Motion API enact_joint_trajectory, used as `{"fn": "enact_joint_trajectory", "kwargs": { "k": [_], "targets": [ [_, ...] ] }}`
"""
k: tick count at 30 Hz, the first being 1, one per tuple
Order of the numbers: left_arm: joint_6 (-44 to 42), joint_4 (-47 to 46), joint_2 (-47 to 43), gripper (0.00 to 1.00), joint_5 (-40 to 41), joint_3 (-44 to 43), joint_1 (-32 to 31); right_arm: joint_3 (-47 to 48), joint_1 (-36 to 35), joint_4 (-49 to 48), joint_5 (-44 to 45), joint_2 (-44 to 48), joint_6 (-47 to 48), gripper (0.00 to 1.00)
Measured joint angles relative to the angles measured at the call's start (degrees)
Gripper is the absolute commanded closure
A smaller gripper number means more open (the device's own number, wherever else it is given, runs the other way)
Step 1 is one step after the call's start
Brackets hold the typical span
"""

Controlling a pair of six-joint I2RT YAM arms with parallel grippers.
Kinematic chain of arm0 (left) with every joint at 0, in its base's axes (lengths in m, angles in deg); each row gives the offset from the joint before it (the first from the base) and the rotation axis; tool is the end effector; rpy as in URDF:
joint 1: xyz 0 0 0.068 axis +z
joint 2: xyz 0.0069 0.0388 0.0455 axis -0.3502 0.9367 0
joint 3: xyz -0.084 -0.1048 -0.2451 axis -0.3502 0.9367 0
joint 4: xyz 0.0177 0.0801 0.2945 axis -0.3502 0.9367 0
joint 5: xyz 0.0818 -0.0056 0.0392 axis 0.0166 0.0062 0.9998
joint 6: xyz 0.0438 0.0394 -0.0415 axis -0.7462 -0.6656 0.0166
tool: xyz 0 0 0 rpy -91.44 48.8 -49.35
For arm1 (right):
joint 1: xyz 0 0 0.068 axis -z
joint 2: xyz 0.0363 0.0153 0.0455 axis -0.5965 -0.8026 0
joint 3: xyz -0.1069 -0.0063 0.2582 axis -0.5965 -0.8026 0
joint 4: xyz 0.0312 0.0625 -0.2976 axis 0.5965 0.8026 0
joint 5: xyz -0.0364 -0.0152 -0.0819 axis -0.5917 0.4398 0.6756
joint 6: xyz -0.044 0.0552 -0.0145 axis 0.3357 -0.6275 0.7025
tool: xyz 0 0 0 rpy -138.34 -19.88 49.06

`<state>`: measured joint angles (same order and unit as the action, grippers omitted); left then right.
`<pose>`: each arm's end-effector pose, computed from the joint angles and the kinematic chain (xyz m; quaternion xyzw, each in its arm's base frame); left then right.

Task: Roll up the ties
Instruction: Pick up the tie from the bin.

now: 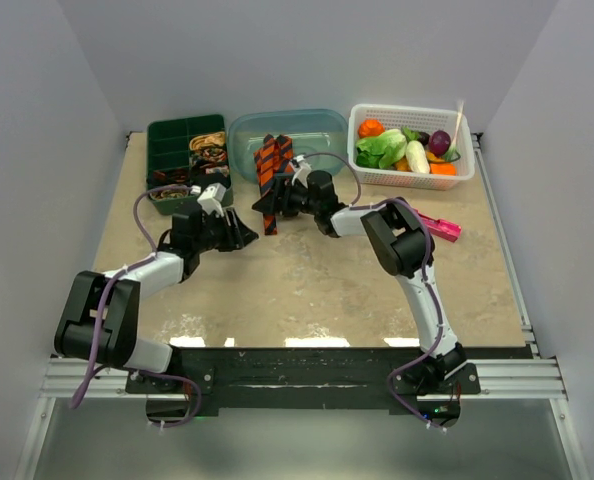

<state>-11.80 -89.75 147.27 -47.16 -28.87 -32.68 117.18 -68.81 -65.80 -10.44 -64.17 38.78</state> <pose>0.3203 -0.0957 0.1396 -0.0173 0.8499 -0.3564 0.3879 0.4674 0.3274 0.0810 -0.0910 0.7721 0.5106 0.3674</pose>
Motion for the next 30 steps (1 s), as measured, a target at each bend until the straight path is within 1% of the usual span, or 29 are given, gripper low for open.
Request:
{"fn": "enact_joint_trajectory", "kwargs": {
  "k": [3,4,6,7,9,15,16,18,19,23,25,26,29,30],
  "targets": [
    [-0.3,0.5,-0.3,0.51,0.1,0.0,0.7,-0.3,0.1,-0.5,-1.1,0.0,-0.3,0.28],
    [-0.4,0.5,-0.3,0.51,0.0,0.0,0.9,-0.8,0.2,-1.3,-1.8,0.0,-0.5,0.35],
    [-0.4,0.4,-0.4,0.51,0.0,0.2,1.2,-2.1,0.5,-2.9,-3.4,0.0,-1.5,0.4],
    [-0.4,0.3,-0.4,0.51,0.0,0.4,1.4,-2.6,0.6,-3.6,-4.1,0.0,-2.1,0.41],
    [-0.3,0.3,-0.5,0.51,-0.2,0.9,1.6,-3.8,0.9,-5.4,-5.6,-0.1,-3.3,0.45],
    [-0.3,0.0,-0.5,0.51,-1.0,2.2,2.0,-4.7,1.4,-8.4,-8.0,-1.0,-5.8,0.63],
    [-0.2,-0.2,-0.5,0.51,-1.1,2.4,2.1,-4.7,1.4,-8.4,-8.2,-1.0,-6.1,0.64],
    [-0.1,-0.3,-0.5,0.51,-1.4,2.7,2.1,-4.7,1.4,-8.7,-8.6,-1.0,-6.6,0.73],
    [0.0,-0.4,-0.5,0.51,-1.5,2.8,2.1,-4.7,1.4,-8.8,-8.8,-1.0,-7.0,0.75],
    [1.0,-1.0,-0.8,0.51,-2.2,2.9,2.6,-4.6,1.4,-8.8,-8.8,-1.0,-8.3,0.88],
    [2.1,-1.9,-1.2,0.5,-2.6,2.9,3.1,-4.6,1.4,-8.8,-8.5,-0.8,-9.6,0.92],
    [2.7,-2.6,-1.6,0.49,-2.8,3.1,3.2,-4.7,1.4,-8.7,-8.1,-0.6,-10.5,0.95],
    [5.1,-5.2,-2.6,0.44,-4.0,3.8,3.8,-5.2,1.4,-8.6,-6.3,1.5,-13.4,0.98],
    [5.9,-6.1,-2.7,0.42,-4.5,3.8,4.0,-5.7,1.4,-8.6,-5.5,2.8,-14.4,1.0]
  ]
}}
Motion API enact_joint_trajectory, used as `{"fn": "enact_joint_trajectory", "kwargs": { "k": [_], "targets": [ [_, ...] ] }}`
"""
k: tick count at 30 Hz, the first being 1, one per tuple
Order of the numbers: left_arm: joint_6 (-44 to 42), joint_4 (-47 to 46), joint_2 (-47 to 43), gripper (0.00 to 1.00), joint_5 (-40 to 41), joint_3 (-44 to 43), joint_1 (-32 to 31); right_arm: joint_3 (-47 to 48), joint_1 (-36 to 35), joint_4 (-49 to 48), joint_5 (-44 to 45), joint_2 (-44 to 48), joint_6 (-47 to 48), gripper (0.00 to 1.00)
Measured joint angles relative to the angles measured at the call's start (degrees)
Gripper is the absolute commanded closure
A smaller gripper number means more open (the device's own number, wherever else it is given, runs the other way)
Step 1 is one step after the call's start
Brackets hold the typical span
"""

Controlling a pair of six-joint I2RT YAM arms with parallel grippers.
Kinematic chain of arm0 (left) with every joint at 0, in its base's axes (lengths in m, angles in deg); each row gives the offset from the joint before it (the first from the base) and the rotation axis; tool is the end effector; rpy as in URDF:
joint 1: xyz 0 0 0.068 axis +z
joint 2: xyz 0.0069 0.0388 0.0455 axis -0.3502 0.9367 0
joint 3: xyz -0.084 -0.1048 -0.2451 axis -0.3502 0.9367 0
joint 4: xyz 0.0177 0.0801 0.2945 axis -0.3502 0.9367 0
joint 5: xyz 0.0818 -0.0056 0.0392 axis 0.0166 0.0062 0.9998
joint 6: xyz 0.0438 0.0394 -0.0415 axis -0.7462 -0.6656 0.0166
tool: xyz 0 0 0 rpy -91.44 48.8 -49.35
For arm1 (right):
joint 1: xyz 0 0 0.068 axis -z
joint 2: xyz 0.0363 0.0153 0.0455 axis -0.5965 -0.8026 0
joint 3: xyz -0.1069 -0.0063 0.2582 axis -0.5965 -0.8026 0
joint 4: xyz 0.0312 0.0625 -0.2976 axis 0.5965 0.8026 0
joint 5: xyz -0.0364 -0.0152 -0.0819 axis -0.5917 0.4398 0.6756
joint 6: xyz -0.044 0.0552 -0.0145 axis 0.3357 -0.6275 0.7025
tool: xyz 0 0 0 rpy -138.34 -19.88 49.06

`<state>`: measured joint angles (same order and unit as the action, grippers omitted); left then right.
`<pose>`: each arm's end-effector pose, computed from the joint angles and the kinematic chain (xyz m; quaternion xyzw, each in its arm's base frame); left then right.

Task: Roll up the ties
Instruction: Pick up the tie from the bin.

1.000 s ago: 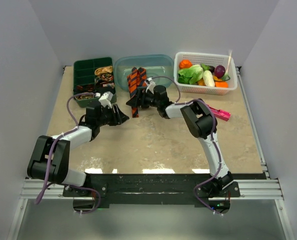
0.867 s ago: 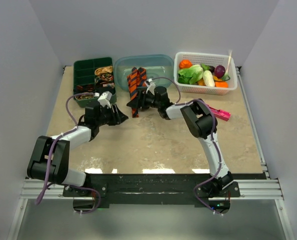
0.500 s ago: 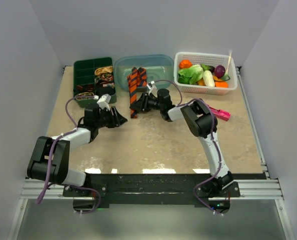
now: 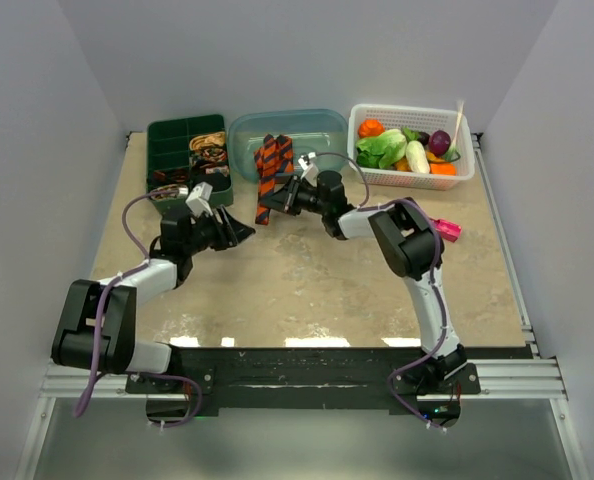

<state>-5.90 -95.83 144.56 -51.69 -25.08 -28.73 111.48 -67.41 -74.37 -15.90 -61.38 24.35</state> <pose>0.3126 -0.0756 0.1440 -0.0548 0.8227 -0.3997 0.4004 0.4559 0.3099 0.0916 -0.0308 0.7465 0.5883 0.3095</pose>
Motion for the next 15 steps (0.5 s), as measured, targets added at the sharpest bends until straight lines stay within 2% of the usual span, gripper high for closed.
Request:
{"fn": "enact_joint_trajectory", "kwargs": {
  "k": [5,8,15],
  "targets": [
    [3.4,-5.1,0.0,0.31,-1.7,0.0,0.2,-1.5,0.0,0.1,4.9,8.2,-5.8,1.0],
    [5.3,-6.8,0.7,0.31,-2.4,-0.3,0.2,-1.5,0.0,0.0,7.1,11.8,-8.8,1.0],
    [14.6,-20.7,8.7,0.25,-7.6,-1.3,0.3,-1.4,0.0,2.9,8.9,12.9,-11.7,1.0]
  ]
}}
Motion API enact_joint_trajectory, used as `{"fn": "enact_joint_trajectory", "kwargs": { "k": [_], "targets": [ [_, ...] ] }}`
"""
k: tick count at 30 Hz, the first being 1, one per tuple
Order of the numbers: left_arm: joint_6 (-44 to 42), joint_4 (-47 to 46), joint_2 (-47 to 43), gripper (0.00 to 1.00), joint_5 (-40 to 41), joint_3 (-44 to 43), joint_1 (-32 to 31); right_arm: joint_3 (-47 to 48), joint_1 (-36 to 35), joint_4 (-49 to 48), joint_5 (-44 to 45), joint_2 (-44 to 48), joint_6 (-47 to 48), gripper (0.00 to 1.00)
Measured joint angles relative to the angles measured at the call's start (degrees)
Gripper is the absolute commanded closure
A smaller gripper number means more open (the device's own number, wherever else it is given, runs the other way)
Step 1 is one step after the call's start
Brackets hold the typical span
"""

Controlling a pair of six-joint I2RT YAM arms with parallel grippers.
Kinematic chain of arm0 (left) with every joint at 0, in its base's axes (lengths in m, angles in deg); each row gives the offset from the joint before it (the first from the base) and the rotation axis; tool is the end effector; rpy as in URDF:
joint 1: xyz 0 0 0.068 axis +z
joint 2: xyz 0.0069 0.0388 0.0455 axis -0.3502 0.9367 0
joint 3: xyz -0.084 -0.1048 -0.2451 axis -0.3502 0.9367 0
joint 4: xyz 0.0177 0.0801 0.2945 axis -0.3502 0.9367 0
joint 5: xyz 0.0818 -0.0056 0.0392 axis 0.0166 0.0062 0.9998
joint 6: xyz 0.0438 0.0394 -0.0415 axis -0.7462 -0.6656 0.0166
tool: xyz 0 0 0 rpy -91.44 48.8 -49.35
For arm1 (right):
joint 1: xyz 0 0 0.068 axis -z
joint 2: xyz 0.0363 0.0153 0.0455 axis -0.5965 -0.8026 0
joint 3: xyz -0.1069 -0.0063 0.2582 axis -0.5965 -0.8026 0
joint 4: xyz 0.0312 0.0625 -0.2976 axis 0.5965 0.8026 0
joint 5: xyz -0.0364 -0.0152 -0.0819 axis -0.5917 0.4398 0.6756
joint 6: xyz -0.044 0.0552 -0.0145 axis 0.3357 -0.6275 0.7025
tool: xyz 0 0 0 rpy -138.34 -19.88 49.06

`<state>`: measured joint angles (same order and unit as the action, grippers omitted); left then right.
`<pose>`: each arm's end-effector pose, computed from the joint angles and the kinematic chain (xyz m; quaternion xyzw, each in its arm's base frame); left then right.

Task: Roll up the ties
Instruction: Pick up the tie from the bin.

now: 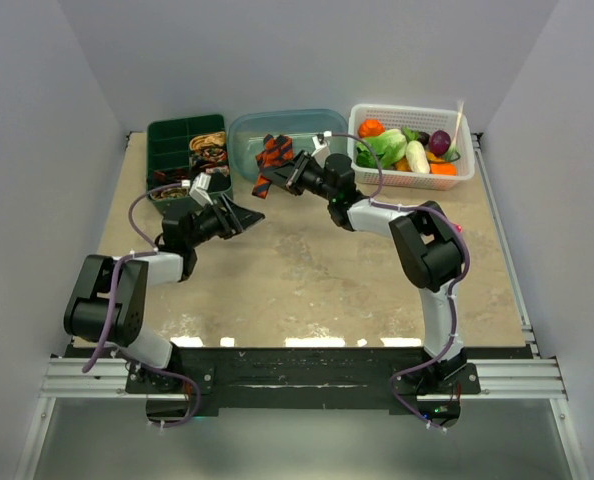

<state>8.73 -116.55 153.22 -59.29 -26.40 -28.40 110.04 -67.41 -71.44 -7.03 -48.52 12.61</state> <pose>0.3319 -0.0830 0.1484 -0.0715 0.7563 -0.5118 0.4013 0.4538 0.2993 0.1943 0.0705 0.7010 0.6221 0.3416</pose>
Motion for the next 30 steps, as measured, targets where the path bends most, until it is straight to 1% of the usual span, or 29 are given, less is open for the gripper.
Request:
{"fn": "enact_joint_trajectory", "kwargs": {
  "k": [4,8,9,12,15,16,18,19,21,22,23,24,25,27,28,29,30],
  "targets": [
    [3.1,-4.5,2.3,0.25,-1.7,-1.8,0.0,0.0,0.0,0.6,0.1,0.0,-0.6,1.0],
    [4.9,-7.3,4.6,0.25,-2.6,-5.4,0.0,-0.2,0.0,1.0,0.2,0.0,-0.9,1.0],
    [5.5,-8.0,5.4,0.27,-2.7,-6.4,0.0,-0.2,0.0,1.1,0.1,0.0,-1.0,1.0],
    [6.4,-9.0,7.7,0.34,-2.8,-9.2,0.0,-0.2,0.0,1.2,0.1,0.0,-1.1,1.0],
    [6.9,-9.0,9.7,0.53,-2.9,-11.6,0.0,-0.4,-0.1,1.2,0.1,0.0,-1.4,1.0],
    [7.2,-9.0,10.5,0.64,-3.0,-12.5,-0.1,-0.4,-0.1,1.2,0.1,0.0,-1.5,1.0],
    [7.5,-9.0,11.7,0.75,-3.1,-13.9,-0.1,-0.5,-0.1,1.2,0.1,0.0,-1.5,1.0],
    [7.6,-9.0,12.0,0.82,-3.1,-14.2,-0.1,-0.5,-0.1,1.2,0.1,0.0,-1.5,1.0],
    [7.6,-9.0,12.1,0.92,-3.0,-14.2,-0.1,-0.5,-0.1,1.2,0.0,0.0,-1.5,1.0],
    [7.6,-8.9,12.1,1.0,-3.0,-14.3,-0.1,-0.5,-0.1,1.2,0.0,0.0,-1.6,1.0],
    [7.6,-8.8,12.1,1.0,-3.0,-14.3,-0.1,-0.5,-0.1,1.2,0.0,0.0,-1.7,1.0],
    [7.5,-8.7,12.1,1.0,-3.1,-14.5,-0.1,-0.5,-0.1,1.1,0.0,0.0,-1.8,0.97],
    [7.3,-8.5,12.1,1.0,-3.2,-14.7,-0.1,-0.5,0.0,1.1,0.0,0.1,-1.9,0.91],
    [7.0,-7.5,12.1,1.0,-3.6,-15.5,-0.1,-0.6,0.0,0.9,0.1,0.2,-1.9,0.67],
    [6.4,-6.4,11.9,1.0,-3.8,-16.1,-0.1,-0.6,0.0,0.8,0.1,0.2,-2.1,0.51],
    [5.8,-4.7,11.6,1.0,-3.9,-16.8,-0.1,-0.8,0.1,0.7,0.0,0.3,-1.9,0.43],
    [4.7,-2.3,11.0,1.0,-4.0,-17.8,-0.1,-1.1,0.1,0.8,0.0,0.5,-2.0,0.38]
  ]
}}
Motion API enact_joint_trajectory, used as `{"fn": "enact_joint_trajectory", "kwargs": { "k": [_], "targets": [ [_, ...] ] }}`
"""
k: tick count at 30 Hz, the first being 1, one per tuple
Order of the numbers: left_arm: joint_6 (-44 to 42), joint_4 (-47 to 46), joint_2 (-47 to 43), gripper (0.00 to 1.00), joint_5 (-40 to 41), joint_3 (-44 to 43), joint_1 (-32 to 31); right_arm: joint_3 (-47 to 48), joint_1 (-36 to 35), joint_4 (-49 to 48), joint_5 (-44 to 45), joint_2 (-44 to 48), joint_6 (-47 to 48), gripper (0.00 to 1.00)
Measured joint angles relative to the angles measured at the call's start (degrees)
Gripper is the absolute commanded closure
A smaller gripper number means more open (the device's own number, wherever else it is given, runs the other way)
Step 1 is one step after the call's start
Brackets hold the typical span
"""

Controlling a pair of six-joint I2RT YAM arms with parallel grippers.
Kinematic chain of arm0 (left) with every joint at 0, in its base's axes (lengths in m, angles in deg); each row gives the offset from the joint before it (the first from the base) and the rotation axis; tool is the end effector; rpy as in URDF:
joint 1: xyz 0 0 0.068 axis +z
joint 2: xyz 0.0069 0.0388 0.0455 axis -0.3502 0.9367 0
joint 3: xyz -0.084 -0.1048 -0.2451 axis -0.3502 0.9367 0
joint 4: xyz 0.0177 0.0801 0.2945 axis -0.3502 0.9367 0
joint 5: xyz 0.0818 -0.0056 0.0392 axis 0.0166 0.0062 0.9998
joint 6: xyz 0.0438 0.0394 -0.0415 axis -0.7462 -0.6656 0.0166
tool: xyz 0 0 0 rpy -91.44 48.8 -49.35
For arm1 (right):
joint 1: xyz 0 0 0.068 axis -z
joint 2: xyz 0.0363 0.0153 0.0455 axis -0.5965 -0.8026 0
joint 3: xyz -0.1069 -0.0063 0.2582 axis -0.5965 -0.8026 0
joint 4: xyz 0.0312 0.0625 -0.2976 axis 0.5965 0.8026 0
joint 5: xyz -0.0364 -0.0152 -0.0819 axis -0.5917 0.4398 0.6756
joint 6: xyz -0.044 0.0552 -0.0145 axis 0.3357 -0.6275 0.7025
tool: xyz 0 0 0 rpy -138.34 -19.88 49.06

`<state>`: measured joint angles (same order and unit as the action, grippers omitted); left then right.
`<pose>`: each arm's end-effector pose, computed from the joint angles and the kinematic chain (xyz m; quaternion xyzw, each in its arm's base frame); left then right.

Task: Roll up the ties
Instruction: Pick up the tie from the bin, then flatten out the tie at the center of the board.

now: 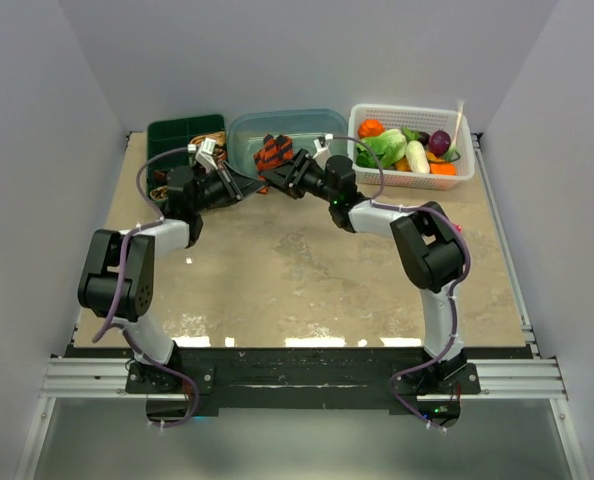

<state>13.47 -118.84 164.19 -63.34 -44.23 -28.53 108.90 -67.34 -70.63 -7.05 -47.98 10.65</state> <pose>0.4056 -0.0975 0.1906 -0.0394 0.7157 -0.5591 0.4166 0.4508 0.2968 0.1898 0.0874 0.7070 0.6224 0.3243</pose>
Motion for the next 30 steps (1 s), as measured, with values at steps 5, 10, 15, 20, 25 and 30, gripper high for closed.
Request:
{"fn": "enact_joint_trajectory", "kwargs": {
  "k": [5,10,15,20,25,30],
  "targets": [
    [-8.3,18.3,-5.1,1.0,-1.0,-9.1,-0.3,-2.7,0.3,2.4,2.6,4.5,1.7,0.13],
    [-16.5,35.5,-8.9,1.0,-0.5,-24.0,-0.7,-4.9,0.9,4.3,5.7,13.6,4.5,0.07],
    [-21.6,42.7,-13.1,1.0,3.1,-40.6,0.2,-7.2,0.8,8.2,5.2,16.6,6.9,0.06],
    [-24.5,47.3,-19.9,1.0,4.0,-51.5,0.2,-10.5,0.8,12.1,5.1,16.5,7.0,0.06],
    [-27.3,52.0,-25.6,1.0,4.2,-58.1,0.2,-14.4,0.9,11.8,5.1,17.4,6.1,0.05],
    [-28.1,55.3,-29.1,1.0,2.3,-57.7,0.2,-16.9,0.9,10.4,4.8,18.1,3.3,0.04]
  ]
}}
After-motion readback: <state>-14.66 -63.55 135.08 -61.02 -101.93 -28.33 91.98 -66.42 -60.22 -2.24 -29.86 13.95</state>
